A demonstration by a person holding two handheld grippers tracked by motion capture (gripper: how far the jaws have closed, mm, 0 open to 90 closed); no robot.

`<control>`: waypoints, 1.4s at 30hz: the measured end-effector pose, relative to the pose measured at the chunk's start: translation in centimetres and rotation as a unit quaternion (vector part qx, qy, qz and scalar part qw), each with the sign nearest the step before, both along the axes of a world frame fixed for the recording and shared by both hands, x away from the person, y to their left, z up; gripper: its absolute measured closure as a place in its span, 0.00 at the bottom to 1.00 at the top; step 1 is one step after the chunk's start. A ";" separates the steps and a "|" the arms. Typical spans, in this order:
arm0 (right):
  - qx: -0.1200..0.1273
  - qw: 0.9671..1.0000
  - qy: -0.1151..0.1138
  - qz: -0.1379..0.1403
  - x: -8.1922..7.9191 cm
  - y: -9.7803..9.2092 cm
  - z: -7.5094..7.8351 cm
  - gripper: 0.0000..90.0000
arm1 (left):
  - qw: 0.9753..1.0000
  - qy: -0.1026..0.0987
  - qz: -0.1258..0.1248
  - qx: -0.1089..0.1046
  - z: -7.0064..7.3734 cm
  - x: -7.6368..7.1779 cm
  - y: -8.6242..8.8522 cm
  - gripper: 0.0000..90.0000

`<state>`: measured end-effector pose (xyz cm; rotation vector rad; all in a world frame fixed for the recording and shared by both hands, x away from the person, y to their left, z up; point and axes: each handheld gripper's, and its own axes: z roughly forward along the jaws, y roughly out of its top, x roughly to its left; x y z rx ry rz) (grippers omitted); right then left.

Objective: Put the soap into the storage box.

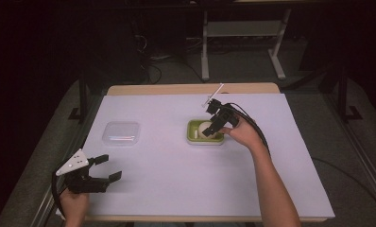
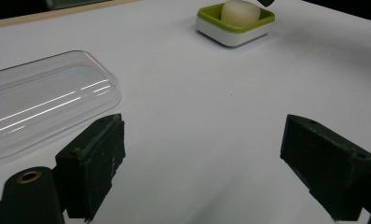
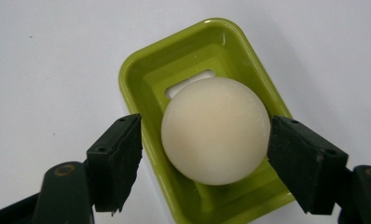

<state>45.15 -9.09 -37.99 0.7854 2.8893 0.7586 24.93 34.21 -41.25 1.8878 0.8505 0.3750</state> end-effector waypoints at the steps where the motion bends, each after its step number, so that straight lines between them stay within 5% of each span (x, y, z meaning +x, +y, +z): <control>1: 0.005 1.000 0.002 0.001 -0.1 -0.1 0.0 0.28 | 1.000 0.000 -0.001 0.000 0.0 0.0 0.0 0.15; 42: 0.048 0.999 0.009 0.003 -6.0 -2.7 0.0 0.27 | 1.000 0.008 -0.005 0.001 -0.1 0.1 -0.3 0.15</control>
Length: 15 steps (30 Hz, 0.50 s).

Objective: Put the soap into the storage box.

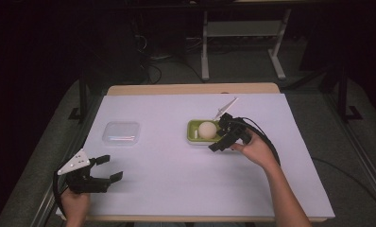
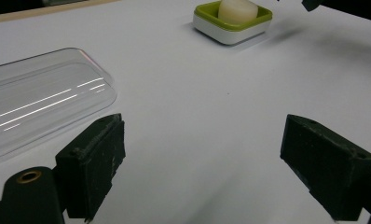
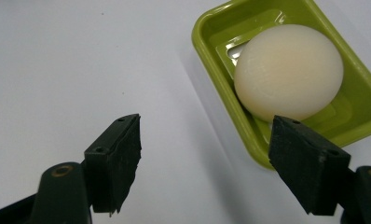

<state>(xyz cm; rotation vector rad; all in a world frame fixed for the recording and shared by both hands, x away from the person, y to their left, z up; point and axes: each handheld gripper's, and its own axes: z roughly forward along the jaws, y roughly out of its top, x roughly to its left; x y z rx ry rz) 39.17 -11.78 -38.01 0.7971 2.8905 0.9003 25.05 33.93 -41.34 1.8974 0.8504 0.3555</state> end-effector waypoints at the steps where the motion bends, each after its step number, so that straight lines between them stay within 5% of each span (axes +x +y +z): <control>1: -0.001 1.000 -0.001 0.002 -0.2 -0.1 -0.1 0.27 | 1.000 0.000 -0.001 0.001 0.0 0.0 0.0 0.15; 15: 0.010 1.000 0.000 0.002 -2.3 -1.8 -1.5 0.27 | 1.000 0.002 -0.005 0.002 0.0 0.0 -0.2 0.15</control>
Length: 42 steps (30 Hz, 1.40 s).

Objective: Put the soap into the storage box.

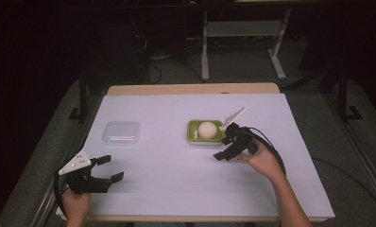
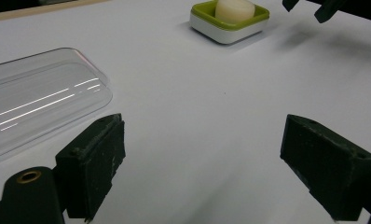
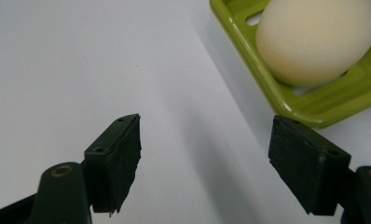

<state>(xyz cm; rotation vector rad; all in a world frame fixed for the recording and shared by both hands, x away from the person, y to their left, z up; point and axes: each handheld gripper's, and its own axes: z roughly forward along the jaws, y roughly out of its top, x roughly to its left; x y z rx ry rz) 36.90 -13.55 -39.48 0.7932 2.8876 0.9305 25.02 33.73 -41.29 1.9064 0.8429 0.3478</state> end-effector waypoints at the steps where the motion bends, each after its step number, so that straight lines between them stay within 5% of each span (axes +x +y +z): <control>1: 0.001 1.000 0.000 -0.002 -0.2 -0.1 0.0 0.27 | 1.000 0.000 0.000 0.000 0.0 0.0 0.0 0.15; 42: 0.023 0.999 0.011 -0.039 -5.7 -4.6 -2.8 0.27 | 1.000 0.005 -0.005 -0.001 -0.1 0.0 -0.4 0.15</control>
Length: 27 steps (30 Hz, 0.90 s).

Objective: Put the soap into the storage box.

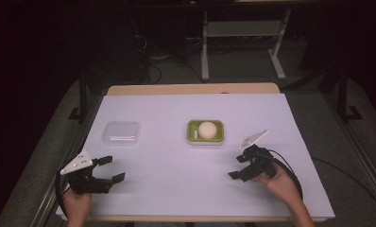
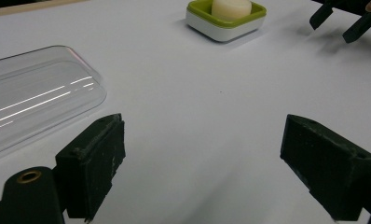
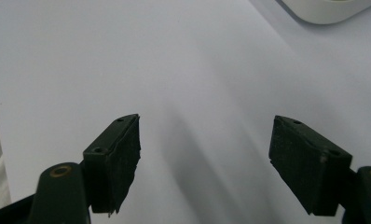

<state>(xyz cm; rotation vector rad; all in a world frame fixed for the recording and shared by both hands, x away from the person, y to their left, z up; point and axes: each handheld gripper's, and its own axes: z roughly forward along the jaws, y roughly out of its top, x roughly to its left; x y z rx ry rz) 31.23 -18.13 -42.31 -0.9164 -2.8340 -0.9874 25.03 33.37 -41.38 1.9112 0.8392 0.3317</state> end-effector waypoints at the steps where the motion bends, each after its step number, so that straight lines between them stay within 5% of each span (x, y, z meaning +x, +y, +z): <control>1: 0.000 1.000 0.000 -0.001 -0.1 -0.1 0.0 0.27 | 1.000 0.000 0.000 0.000 0.0 0.0 0.0 0.15; 27: 0.012 1.000 -0.002 -0.028 -4.6 -1.7 -1.2 0.23 | 1.000 0.003 -0.010 0.015 -0.1 0.0 -0.4 0.15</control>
